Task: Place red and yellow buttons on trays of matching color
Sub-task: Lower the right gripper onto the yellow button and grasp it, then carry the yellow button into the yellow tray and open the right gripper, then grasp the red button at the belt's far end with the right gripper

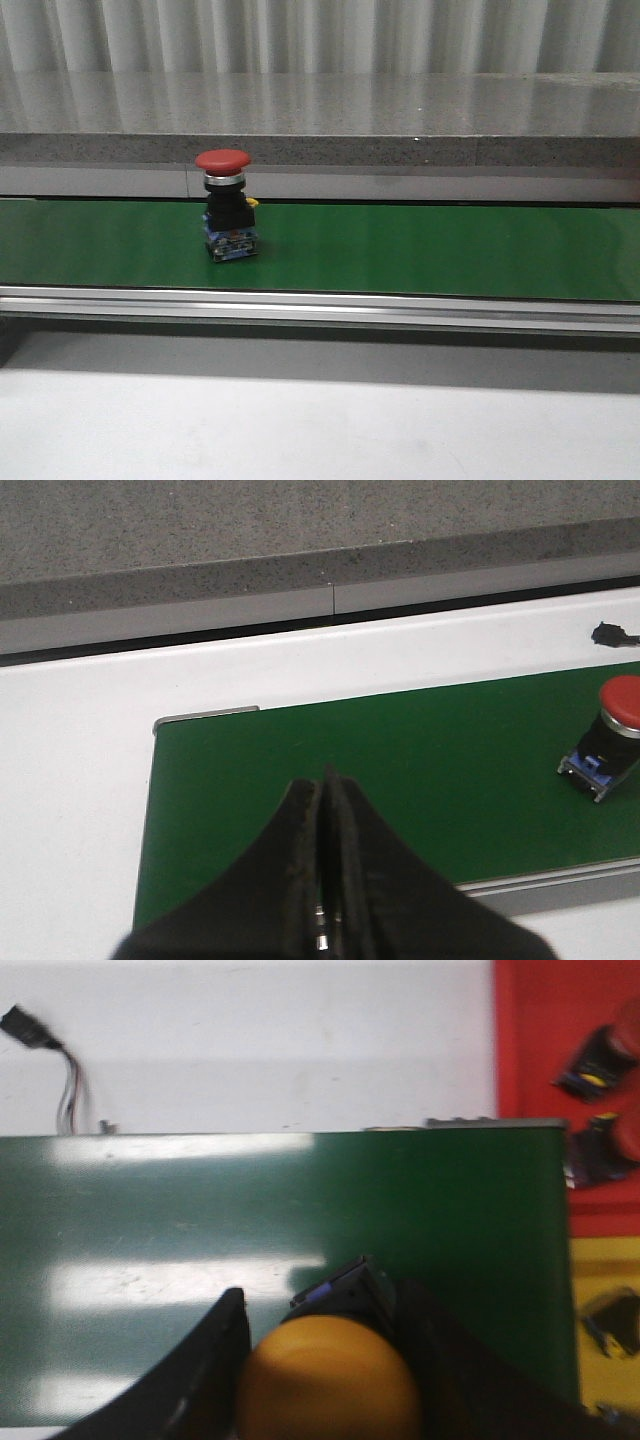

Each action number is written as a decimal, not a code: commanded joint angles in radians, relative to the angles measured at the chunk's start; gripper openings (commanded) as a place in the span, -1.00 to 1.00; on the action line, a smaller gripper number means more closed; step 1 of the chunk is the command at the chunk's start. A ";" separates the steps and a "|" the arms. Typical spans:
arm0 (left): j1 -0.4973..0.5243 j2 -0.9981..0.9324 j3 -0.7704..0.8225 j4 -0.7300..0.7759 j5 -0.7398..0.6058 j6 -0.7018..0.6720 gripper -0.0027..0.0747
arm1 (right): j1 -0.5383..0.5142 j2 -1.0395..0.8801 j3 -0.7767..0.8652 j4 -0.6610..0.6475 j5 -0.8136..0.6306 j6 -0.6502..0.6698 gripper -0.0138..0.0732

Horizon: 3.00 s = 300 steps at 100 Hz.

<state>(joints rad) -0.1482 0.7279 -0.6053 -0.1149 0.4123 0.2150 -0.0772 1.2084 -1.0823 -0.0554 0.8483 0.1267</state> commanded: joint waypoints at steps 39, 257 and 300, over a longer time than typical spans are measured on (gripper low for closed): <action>-0.008 -0.001 -0.024 -0.015 -0.073 0.001 -0.98 | -0.569 -0.094 0.028 -0.033 -0.068 0.090 -0.50; -0.008 -0.001 -0.024 -0.015 -0.082 0.001 -0.98 | -0.765 0.060 0.245 -0.025 -0.334 0.326 0.41; -0.008 -0.001 -0.024 -0.015 -0.082 0.001 -0.98 | -0.388 -0.135 0.199 -0.025 -0.153 0.185 0.40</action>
<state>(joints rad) -0.1482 0.7279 -0.6037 -0.1149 0.4059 0.2166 -0.5482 1.1007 -0.8267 -0.0700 0.6745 0.3494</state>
